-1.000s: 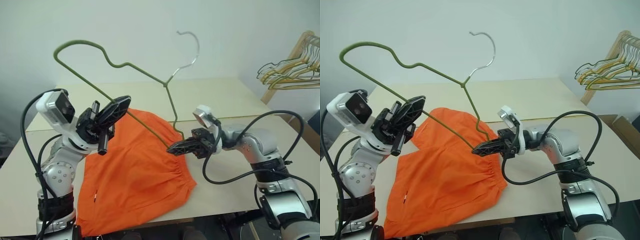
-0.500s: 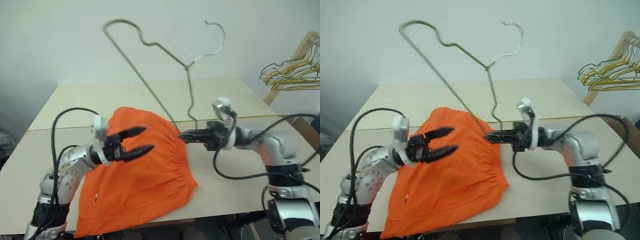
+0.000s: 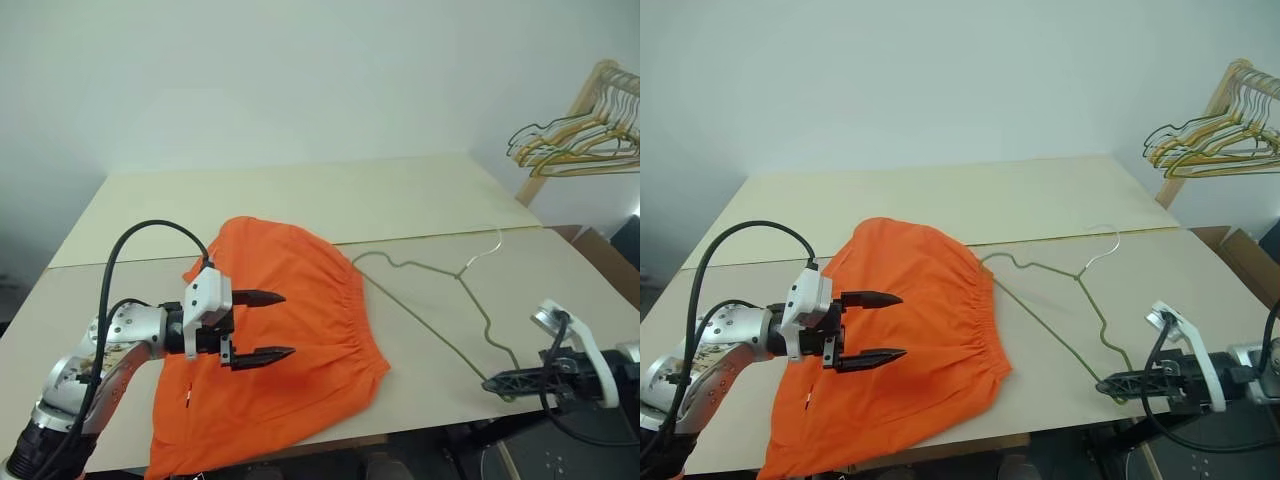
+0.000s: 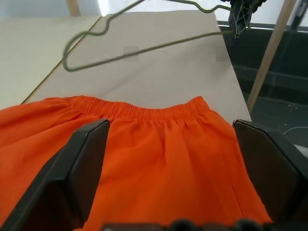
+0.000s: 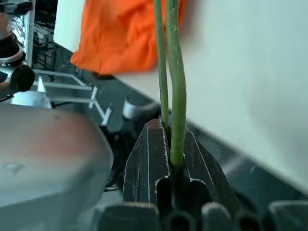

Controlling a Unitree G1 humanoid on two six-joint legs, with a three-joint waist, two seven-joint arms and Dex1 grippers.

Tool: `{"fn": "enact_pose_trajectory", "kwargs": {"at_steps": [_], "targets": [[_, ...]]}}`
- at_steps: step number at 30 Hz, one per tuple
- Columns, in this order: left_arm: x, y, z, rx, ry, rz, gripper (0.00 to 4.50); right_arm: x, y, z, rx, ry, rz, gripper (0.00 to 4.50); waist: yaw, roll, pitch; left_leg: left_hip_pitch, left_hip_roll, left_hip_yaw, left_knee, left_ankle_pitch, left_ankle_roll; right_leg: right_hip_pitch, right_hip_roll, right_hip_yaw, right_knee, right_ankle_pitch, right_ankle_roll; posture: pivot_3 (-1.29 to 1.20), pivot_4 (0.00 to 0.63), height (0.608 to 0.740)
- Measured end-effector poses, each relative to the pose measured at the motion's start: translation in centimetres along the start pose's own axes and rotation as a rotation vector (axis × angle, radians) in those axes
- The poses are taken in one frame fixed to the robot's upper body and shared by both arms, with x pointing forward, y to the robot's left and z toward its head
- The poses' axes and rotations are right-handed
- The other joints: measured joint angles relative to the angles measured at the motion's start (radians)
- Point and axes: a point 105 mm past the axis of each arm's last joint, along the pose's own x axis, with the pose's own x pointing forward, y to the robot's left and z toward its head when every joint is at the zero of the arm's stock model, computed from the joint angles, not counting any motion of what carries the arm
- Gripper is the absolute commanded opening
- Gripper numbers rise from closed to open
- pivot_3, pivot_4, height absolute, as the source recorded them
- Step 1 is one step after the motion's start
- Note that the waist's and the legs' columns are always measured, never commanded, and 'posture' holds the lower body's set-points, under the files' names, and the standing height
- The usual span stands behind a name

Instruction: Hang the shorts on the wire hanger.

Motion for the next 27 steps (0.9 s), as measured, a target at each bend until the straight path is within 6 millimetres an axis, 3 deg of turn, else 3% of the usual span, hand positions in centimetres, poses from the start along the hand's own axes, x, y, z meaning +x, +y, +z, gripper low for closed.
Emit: {"fn": "enact_pose_trajectory", "kwargs": {"at_steps": [9, 19, 27], "targets": [[0.1, -0.4, 0.2, 0.011, 0.005, -0.022, 4.45, 0.4, -2.5, -0.2, 0.068, 0.041, -0.063, 0.0, -0.01, 0.001, 0.001, 0.002, 0.0, -0.001, 0.0, 0.0, 0.0, 0.002, 0.0, 0.0, 0.0, -0.001, 0.001, -0.03, 0.0, 0.74], [0.2, -0.9, -0.2, 0.001, 0.012, 0.0, 4.45, 1.8, -2.3, 0.9, 0.055, 0.052, -0.033, 0.0, 0.006, 0.001, 0.002, 0.002, -0.001, -0.001, 0.0, 0.0, 0.0, 0.001, -0.001, 0.0, 0.0, 0.0, 0.001, 0.0, 0.0, 0.74], [0.1, -0.9, -0.6, -0.006, 0.027, 0.016, 4.45, 2.2, -1.6, 0.4, 0.061, 0.101, 0.003, 0.0, 0.023, 0.002, 0.002, 0.005, -0.001, -0.002, 0.0, 0.0, 0.0, 0.0, -0.001, -0.001, 0.0, 0.0, 0.001, -0.01, 0.0, 0.74]]}}
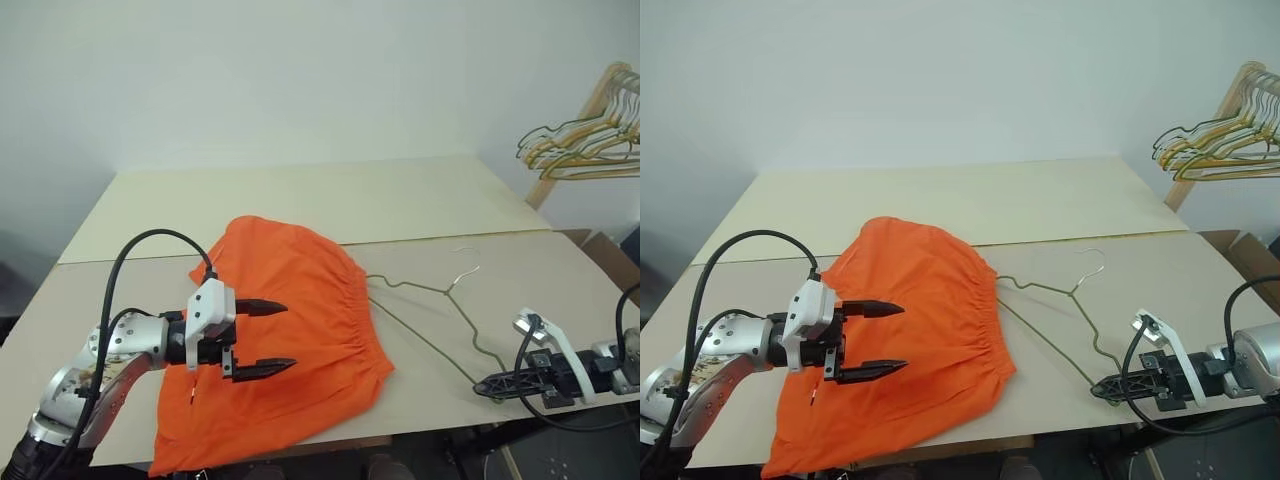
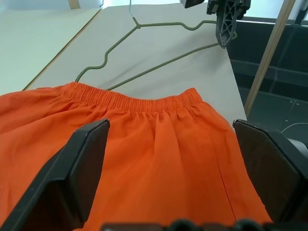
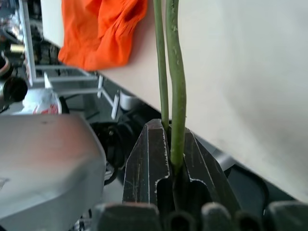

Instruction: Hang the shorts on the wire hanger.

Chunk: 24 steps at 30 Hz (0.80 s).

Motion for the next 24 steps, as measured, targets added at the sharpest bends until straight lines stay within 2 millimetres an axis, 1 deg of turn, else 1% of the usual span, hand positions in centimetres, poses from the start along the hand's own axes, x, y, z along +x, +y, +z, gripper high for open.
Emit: {"fn": "enact_pose_trajectory", "kwargs": {"at_steps": [3, 7, 9, 10, 14, 17, 20, 24], "targets": [[0.1, 0.0, -0.1, 0.004, 0.007, -0.002, 4.45, 0.7, -0.2, -0.1, 0.012, 0.035, 0.007, 0.0, -0.003, 0.0, 0.0, 0.0, 0.0, 0.0, 0.0, 0.0, 0.0, 0.0, 0.0, 0.0, 0.0, 0.0, 0.0, -0.01, 0.0, 0.74], [0.5, 0.1, 0.0, 0.023, 0.008, -0.005, 4.45, 1.8, -0.3, 1.7, -0.001, 0.032, 0.026, 0.0, -0.012, 0.0, 0.001, 0.0, 0.0, 0.001, 0.0, 0.0, 0.0, 0.003, 0.001, 0.001, 0.0, 0.0, 0.0, 0.01, 0.0, 0.74], [0.5, 0.3, 0.1, 0.029, 0.009, 0.004, 4.45, 2.1, -0.5, 2.7, -0.003, 0.036, 0.019, 0.0, -0.011, 0.001, 0.001, 0.004, 0.0, 0.001, 0.0, 0.0, 0.0, 0.003, 0.001, 0.001, 0.0, 0.0, 0.0, 0.02, 0.0, 0.74], [0.5, 0.3, 0.0, 0.03, 0.011, 0.008, 4.45, 2.2, -0.6, 3.0, -0.001, 0.038, 0.024, 0.0, -0.009, 0.001, 0.001, 0.004, 0.0, 0.001, 0.0, 0.0, 0.0, 0.003, 0.001, 0.001, 0.0, 0.0, 0.0, 0.02, 0.0, 0.74], [0.6, 0.3, -0.3, 0.024, 0.022, 0.021, 4.45, 2.9, -0.9, 3.5, 0.002, 0.073, 0.043, 0.0, 0.001, 0.001, 0.001, 0.001, -0.001, -0.001, 0.0, 0.0, 0.0, 0.0, -0.001, 0.0, 0.0, 0.0, 0.0, 0.05, 0.0, 0.74], [0.5, 0.0, -0.9, 0.006, 0.036, 0.036, 4.45, 3.8, -1.1, 3.7, 0.011, 0.093, 0.067, 0.0, 0.007, 0.001, 0.002, 0.0, 0.0, -0.001, 0.0, 0.0, 0.0, -0.001, 0.0, 0.0, 0.001, 0.0, 0.0, 0.07, 0.0, 0.74], [0.5, -0.2, -0.9, 0.009, 0.035, 0.044, 4.45, 4.8, -1.7, 4.8, 0.028, 0.073, 0.083, 0.0, 0.009, 0.001, 0.002, 0.001, 0.0, 0.0, 0.0, 0.0, -0.001, 0.0, 0.0, 0.0, 0.002, 0.0, -0.001, 0.08, 0.0, 0.74], [0.5, -0.4, -0.9, 0.009, 0.033, 0.051, 4.45, 5.3, -2.2, 6.1, 0.039, 0.028, 0.091, 0.0, 0.019, 0.002, 0.002, 0.001, -0.001, -0.001, 0.0, 0.0, -0.001, -0.001, 0.0, -0.001, 0.002, 0.0, -0.001, 0.09, 0.0, 0.74]]}}
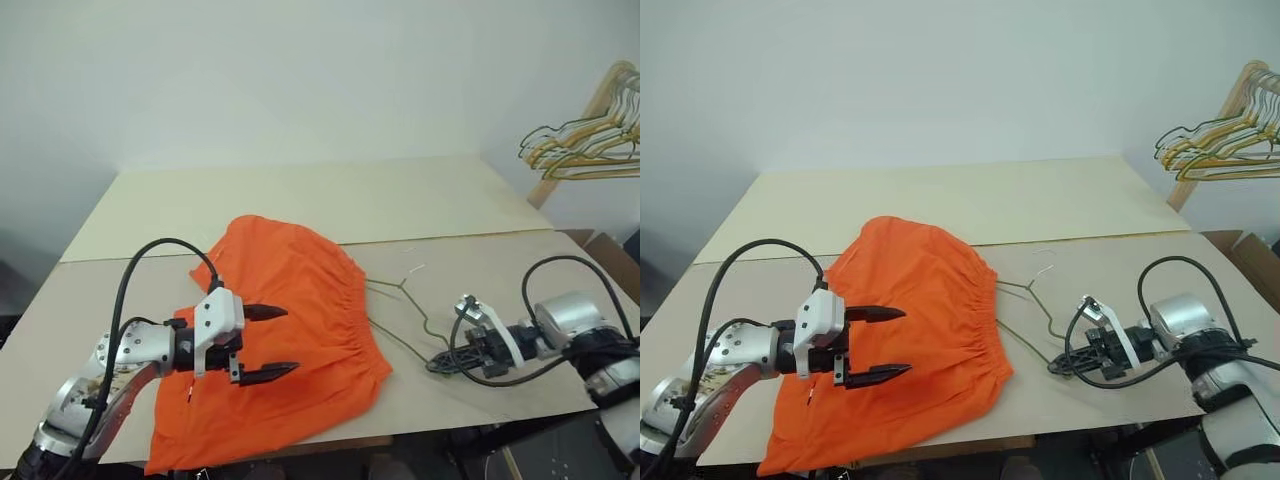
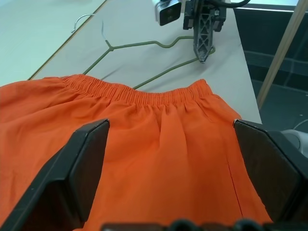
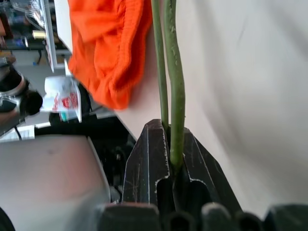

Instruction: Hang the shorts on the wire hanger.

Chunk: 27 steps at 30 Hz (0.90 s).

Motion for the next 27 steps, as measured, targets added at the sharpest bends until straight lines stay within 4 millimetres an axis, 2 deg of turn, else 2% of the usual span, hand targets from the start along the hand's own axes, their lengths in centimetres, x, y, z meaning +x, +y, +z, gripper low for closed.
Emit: {"fn": "enact_pose_trajectory", "kwargs": {"at_steps": [7, 12, 17, 22, 25, 27], "targets": [[0.0, 0.0, -0.1, -0.005, 0.002, 0.007, 4.45, 1.0, -0.1, 0.6, 0.011, -0.015, 0.039, 0.0, 0.006, 0.0, 0.0, -0.005, -0.001, 0.0, 0.0, 0.001, -0.001, -0.005, -0.001, 0.0, 0.001, 0.0, 0.0, 0.09, 0.0, 0.74], [0.1, 0.1, -0.1, -0.004, -0.002, 0.014, 4.45, 1.7, 0.5, 2.8, 0.028, -0.153, 0.118, 0.0, -0.001, 0.0, -0.001, -0.006, 0.0, 0.0, 0.0, 0.001, -0.002, -0.006, 0.0, 0.0, 0.002, 0.001, -0.001, 0.09, 0.0, 0.74], [0.2, 0.0, 0.0, -0.006, -0.012, 0.015, 4.45, 1.9, 0.9, 3.8, -0.017, -0.221, 0.128, 0.0, 0.003, 0.0, -0.001, -0.009, -0.001, 0.0, 0.0, 0.002, -0.003, -0.009, -0.001, 0.0, 0.002, 0.001, -0.001, 0.08, 0.0, 0.74], [0.5, 0.1, 0.0, 0.008, -0.012, 0.009, 4.45, 2.4, 0.8, 4.0, -0.237, -0.239, 0.033, 0.0, 0.005, 0.0, -0.001, -0.009, -0.001, -0.001, 0.0, 0.002, -0.004, -0.009, -0.001, -0.001, 0.002, 0.001, 0.0, 0.06, 0.0, 0.74], [0.7, 1.1, 0.7, 0.057, -0.028, 0.026, 4.45, 2.6, 0.8, 4.5, -0.415, -0.259, -0.048, 0.0, 0.002, 0.0, -0.001, -0.009, -0.001, 0.0, 0.0, 0.003, -0.005, -0.009, -0.001, -0.001, 0.002, 0.001, 0.0, 0.06, 0.0, 0.74], [0.8, 2.5, 1.7, 0.105, -0.049, 0.052, 4.45, 2.4, 1.3, 5.1, -0.545, -0.274, -0.095, 0.0, 0.002, 0.0, -0.001, -0.009, -0.001, -0.001, 0.0, 0.003, -0.005, -0.009, -0.001, -0.001, 0.002, 0.001, 0.0, 0.05, 0.0, 0.74]]}}
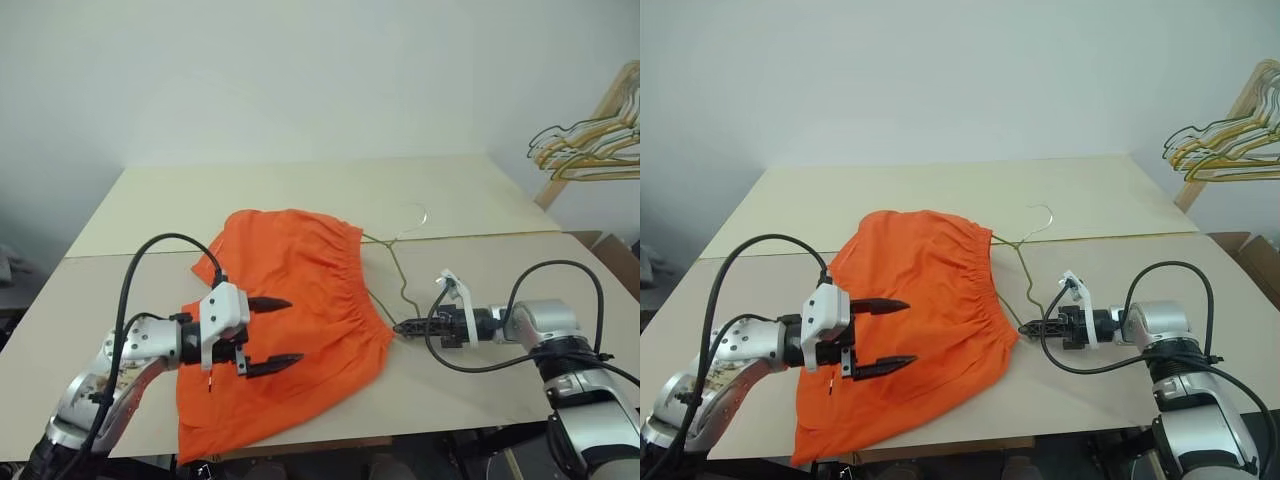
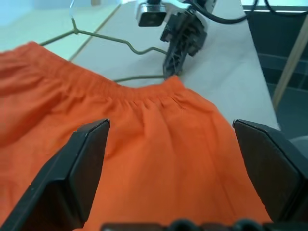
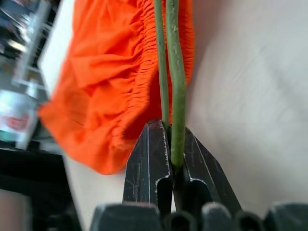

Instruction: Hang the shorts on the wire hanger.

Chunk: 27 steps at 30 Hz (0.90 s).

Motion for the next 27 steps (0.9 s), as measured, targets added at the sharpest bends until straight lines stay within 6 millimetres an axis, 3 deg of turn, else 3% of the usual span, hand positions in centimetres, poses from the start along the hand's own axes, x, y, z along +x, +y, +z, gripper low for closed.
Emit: {"fn": "enact_pose_trajectory", "kwargs": {"at_steps": [7, 14, 17, 21, 27], "targets": [[0.1, 7.3, 4.8, 0.205, -0.068, 0.125, 4.45, -0.7, 0.9, 3.0, -0.396, -0.002, -0.075, 0.0, -0.004, 0.0, 0.0, 0.0, -0.001, 0.0, 0.0, 0.004, -0.006, 0.0, -0.001, 0.0, -0.001, 0.001, 0.001, 0.04, 0.0, 0.74], [0.4, 12.5, 7.0, 0.333, -0.011, 0.087, 4.45, -0.1, 2.0, 3.8, -0.606, 0.057, -0.075, 0.0, -0.022, -0.001, 0.0, -0.001, -0.002, 0.0, 0.001, 0.004, -0.007, 0.001, 0.0, 0.0, -0.001, 0.001, 0.001, 0.01, 0.0, 0.74], [0.3, 13.4, 6.7, 0.361, 0.041, 0.028, 4.45, 0.5, 2.5, 4.2, -0.651, 0.088, -0.077, 0.0, -0.035, -0.001, 0.0, -0.001, -0.002, 0.0, 0.001, 0.004, -0.007, 0.001, 0.0, 0.0, 0.0, 0.001, 0.001, 0.01, 0.0, 0.74], [0.3, 13.2, 5.5, 0.344, 0.104, -0.12, 4.45, 0.8, 2.9, 4.8, -0.695, 0.096, -0.089, 0.0, -0.053, -0.001, 0.0, -0.003, -0.002, 0.0, 0.001, 0.004, -0.007, 0.0, 0.0, -0.001, 0.001, 0.001, 0.002, 0.0, 0.0, 0.74], [0.5, 13.3, 5.4, 0.35, 0.162, -0.254, 4.45, 1.7, 2.8, 4.5, -0.741, 0.145, -0.119, 0.0, -0.059, -0.001, 0.0, -0.003, -0.002, -0.001, 0.003, 0.004, -0.006, 0.0, 0.0, -0.001, 0.001, 0.001, 0.002, -0.01, 0.0, 0.74]]}}
